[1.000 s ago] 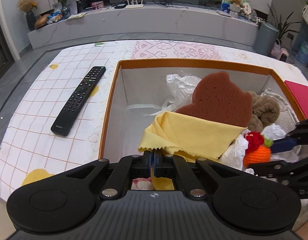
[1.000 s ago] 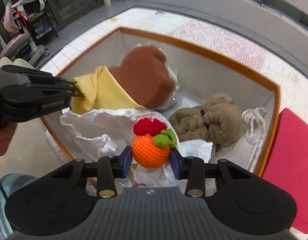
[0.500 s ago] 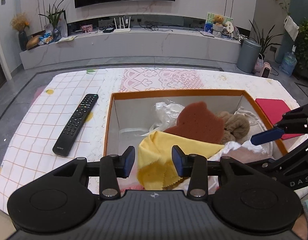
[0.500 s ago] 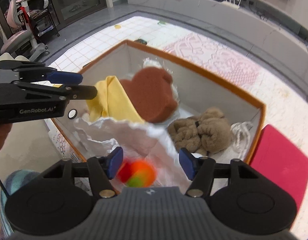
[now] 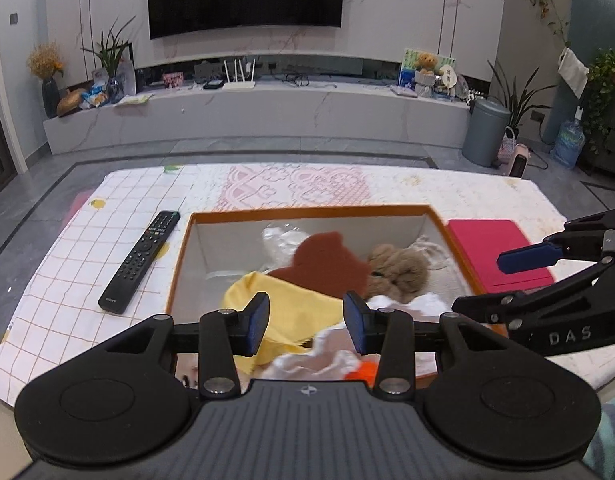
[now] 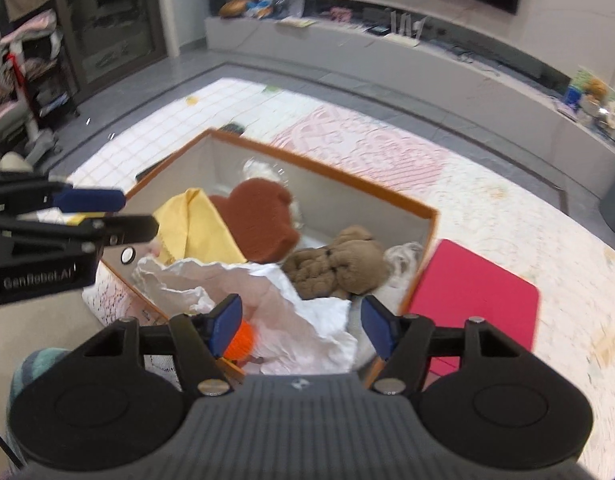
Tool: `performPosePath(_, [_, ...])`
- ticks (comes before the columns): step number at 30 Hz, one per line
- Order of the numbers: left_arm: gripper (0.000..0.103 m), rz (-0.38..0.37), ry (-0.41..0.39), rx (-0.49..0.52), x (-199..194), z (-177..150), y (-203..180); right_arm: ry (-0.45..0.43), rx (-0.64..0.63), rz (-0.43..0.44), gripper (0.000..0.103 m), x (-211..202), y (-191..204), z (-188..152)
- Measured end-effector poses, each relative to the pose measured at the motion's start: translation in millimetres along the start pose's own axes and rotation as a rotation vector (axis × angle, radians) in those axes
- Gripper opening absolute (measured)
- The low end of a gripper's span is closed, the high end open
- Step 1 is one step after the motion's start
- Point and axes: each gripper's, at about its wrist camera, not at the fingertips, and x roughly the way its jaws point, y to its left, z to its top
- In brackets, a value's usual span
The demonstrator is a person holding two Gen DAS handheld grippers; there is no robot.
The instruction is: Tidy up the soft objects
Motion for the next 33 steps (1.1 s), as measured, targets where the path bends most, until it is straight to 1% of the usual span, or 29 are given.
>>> performPosePath(3, [0.051,0.003,-0.026,0.007,-13,0,-12,-0.042,0.035,-0.02,0.067,-22,-8,-7])
performPosePath(6, [0.052,0.002,-0.053,0.013,-25,0,-25,-0.086,0.065,-0.037,0.071,-44,-15,-15])
performPosePath(9, [0.054,0.006,-0.085,0.025,-37,0,-37,-0.13,0.094,-0.055,0.072,-67,-21,-25])
performPosePath(12, [0.057,0.015,-0.129,0.028,-49,-2,-49,-0.179,0.132,-0.077,0.077,-88,-26,-35])
performPosePath(14, [0.063,0.026,-0.164,0.027,-58,-4,-56,-0.213,0.155,-0.097,0.078,-101,-28,-42])
performPosePath(15, [0.064,0.032,-0.177,0.028,-61,-5,-60,-0.229,0.164,-0.112,0.082,-107,-29,-46])
performPosePath(18, [0.069,0.038,-0.216,0.018,-69,-9,-69,-0.282,0.183,-0.173,0.083,-123,-29,-61])
performPosePath(20, [0.077,0.038,-0.24,-0.004,-73,-12,-73,-0.31,0.201,-0.219,0.083,-131,-28,-71])
performPosePath(22, [0.083,0.044,-0.266,-0.022,-77,-17,-77,-0.334,0.228,-0.24,0.084,-139,-29,-83])
performPosePath(23, [0.086,0.05,-0.279,-0.026,-79,-20,-79,-0.344,0.245,-0.247,0.084,-143,-29,-90])
performPosePath(27, [0.091,0.1,-0.318,-0.023,-82,-31,-93,-0.378,0.279,-0.296,0.087,-157,-31,-117])
performPosePath(29, [0.093,0.123,-0.332,-0.016,-82,-39,-102,-0.4,0.298,-0.32,0.09,-165,-34,-131])
performPosePath(31, [0.094,0.142,-0.343,-0.004,-81,-48,-111,-0.421,0.32,-0.341,0.097,-170,-36,-145])
performPosePath(33, [0.095,0.165,-0.338,0.007,-78,-55,-119,-0.444,0.339,-0.366,0.098,-175,-38,-160])
